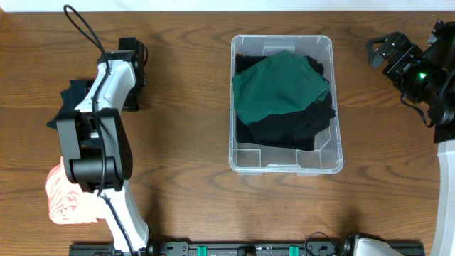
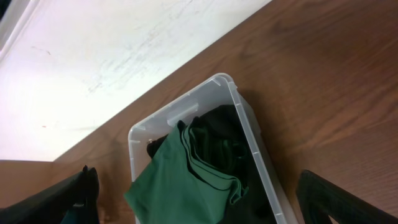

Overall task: Pack container
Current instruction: 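Release the green cloth and move the left gripper to the dark teal garment, then lower the left gripper onto the dark teal garment and close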

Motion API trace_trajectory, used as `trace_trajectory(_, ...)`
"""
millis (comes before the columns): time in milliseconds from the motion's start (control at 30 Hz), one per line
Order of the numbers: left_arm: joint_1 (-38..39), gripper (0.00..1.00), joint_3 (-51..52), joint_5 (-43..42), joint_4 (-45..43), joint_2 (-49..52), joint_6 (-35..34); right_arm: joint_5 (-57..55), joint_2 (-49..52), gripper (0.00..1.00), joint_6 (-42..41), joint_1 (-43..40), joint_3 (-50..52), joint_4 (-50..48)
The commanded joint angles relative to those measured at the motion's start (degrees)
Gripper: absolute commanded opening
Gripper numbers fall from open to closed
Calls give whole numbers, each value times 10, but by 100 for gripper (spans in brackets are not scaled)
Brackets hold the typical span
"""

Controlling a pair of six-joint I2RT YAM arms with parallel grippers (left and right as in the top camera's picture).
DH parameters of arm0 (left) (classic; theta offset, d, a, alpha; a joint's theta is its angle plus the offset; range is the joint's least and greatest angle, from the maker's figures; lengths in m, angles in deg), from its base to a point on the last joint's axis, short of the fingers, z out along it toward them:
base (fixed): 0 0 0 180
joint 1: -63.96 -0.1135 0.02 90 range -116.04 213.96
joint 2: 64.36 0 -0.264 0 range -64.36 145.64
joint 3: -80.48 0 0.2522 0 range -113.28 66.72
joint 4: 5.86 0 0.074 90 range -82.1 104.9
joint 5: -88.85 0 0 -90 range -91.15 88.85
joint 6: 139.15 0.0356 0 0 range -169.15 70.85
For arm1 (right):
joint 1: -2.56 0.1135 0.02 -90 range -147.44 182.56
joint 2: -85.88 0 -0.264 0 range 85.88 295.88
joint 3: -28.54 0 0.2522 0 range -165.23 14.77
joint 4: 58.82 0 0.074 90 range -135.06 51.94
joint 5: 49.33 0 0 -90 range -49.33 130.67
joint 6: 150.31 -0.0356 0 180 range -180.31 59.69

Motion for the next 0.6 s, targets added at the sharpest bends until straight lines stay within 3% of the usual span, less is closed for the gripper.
trace_trajectory(0,-12,90,4,17,-14,21,30,2,-7,99,-3,-2,-2,-1)
trace_trajectory(300,-14,90,6,16,-76,30,104,2,-7,99,-3,-2,-2,-1)
trace_trajectory(567,-10,89,26,-22,-76,30,102,2,-7,99,-3,-2,-2,-1)
